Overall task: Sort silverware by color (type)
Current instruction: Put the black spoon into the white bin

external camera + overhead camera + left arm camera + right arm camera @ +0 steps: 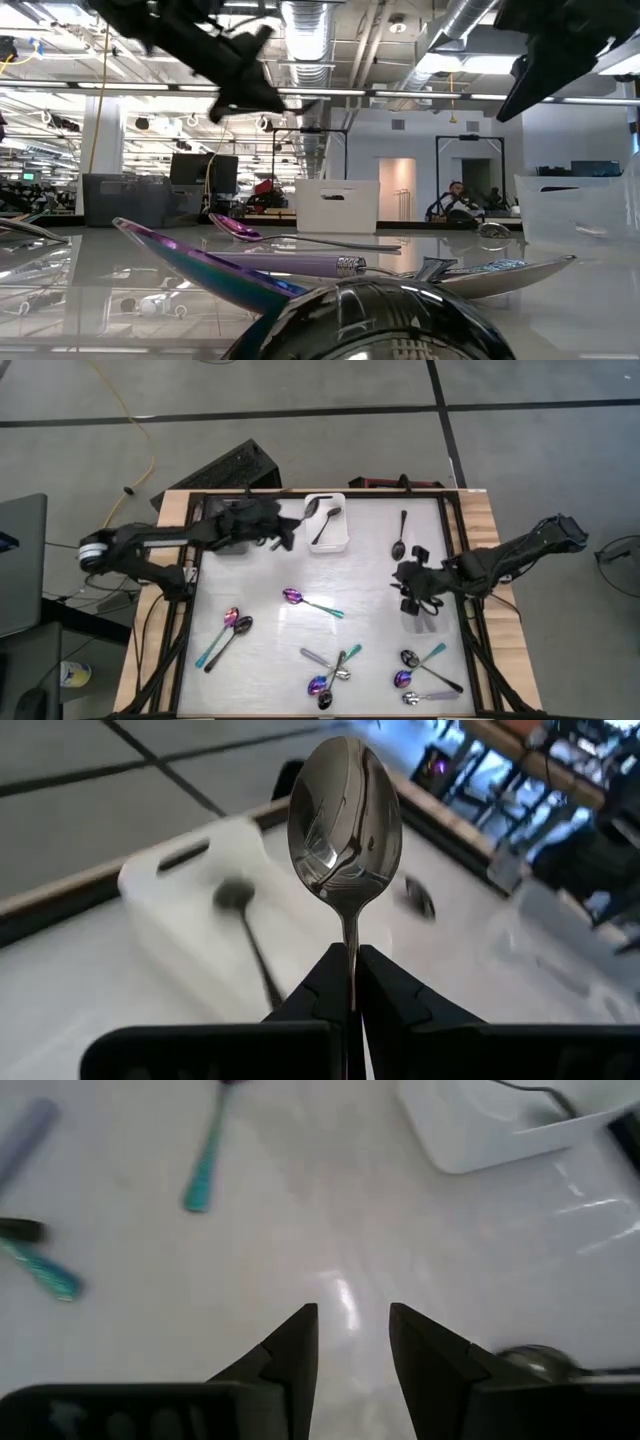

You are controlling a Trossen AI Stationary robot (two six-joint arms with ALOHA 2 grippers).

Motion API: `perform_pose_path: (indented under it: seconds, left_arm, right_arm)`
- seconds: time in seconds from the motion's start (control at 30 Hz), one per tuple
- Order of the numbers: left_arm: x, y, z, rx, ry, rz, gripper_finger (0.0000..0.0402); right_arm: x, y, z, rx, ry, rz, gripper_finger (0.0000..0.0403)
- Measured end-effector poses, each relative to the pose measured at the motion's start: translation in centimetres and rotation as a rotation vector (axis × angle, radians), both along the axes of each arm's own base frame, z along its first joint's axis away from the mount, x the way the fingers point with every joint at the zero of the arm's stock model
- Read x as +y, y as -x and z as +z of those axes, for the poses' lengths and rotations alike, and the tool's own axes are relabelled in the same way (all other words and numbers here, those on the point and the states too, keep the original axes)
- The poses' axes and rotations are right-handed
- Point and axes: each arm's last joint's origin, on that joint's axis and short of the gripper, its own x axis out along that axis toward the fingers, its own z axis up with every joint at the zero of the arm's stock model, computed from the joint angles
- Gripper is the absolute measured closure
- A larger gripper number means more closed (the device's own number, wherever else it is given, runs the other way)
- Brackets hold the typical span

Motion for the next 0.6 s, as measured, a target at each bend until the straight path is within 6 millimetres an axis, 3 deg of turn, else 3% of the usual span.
perform_pose_path:
  seconds: [0.4, 0.6]
  left_arm:
    - [5.6, -10.0, -2.6, -0.052, 0.135, 0.151, 0.0402]
    - [6.8, -12.9, -3.6, 0.029, 0.134, 0.151, 0.0402]
  right_arm:
    - [-3.3, 2.9, 1.6, 0.002, 0.033, -0.1, 0.0255]
    - [-3.4, 3.7, 1.9, -0.011, 0.027, -0.085, 0.0255]
